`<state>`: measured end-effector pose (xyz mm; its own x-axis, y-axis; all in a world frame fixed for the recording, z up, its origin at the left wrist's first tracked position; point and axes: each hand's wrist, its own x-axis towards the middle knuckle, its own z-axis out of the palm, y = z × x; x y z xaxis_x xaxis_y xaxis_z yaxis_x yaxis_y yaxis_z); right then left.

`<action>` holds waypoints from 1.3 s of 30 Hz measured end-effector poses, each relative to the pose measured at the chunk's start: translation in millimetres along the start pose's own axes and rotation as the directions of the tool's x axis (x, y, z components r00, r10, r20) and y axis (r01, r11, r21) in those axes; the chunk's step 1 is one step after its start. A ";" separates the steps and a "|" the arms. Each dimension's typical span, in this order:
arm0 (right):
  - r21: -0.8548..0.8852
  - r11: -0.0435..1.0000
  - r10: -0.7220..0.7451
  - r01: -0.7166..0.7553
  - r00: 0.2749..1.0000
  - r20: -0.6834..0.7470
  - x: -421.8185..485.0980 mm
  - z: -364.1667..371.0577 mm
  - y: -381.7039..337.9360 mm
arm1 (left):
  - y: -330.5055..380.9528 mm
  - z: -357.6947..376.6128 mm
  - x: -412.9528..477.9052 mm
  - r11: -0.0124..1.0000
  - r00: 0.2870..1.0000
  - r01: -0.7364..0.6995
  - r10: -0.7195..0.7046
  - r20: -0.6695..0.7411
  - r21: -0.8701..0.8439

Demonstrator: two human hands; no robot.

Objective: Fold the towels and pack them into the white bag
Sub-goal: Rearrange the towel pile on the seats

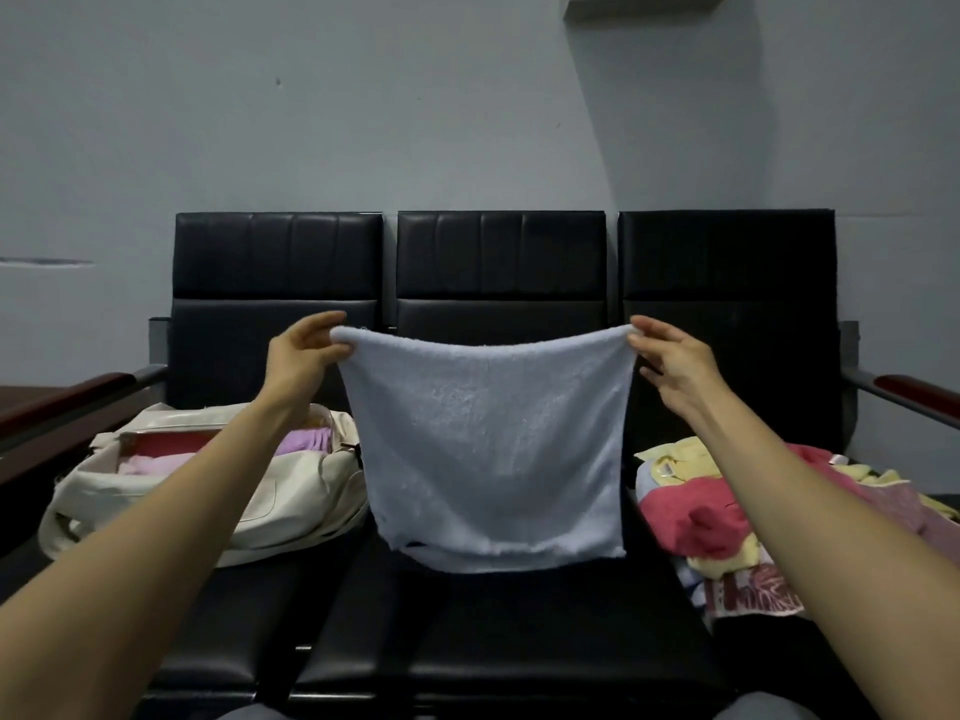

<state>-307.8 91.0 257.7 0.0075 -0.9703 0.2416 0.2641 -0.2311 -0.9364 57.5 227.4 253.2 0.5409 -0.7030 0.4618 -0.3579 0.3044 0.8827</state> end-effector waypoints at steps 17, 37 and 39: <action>-0.689 0.635 0.527 -0.348 0.848 0.058 -1.0 -12.6 -2.1 | -4.2 -0.7 0.9 0.832 0.862 0.409 -0.487 0.141 0.374; -0.006 0.918 0.396 -0.397 0.914 0.085 -2.9 -12.5 37.2 | -42.7 -0.2 -11.3 0.946 0.936 0.287 -0.311 0.166 0.154; 0.023 0.954 0.298 -0.300 0.952 0.070 -1.7 -9.7 29.1 | -30.7 3.0 -12.7 0.940 0.928 0.341 -0.331 0.169 -0.031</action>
<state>-309.5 85.2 227.6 0.1535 -0.9877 -0.0311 0.2717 0.0724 -0.9596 59.4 225.0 219.9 0.4920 -0.8620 0.1219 -0.1288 0.0664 0.9894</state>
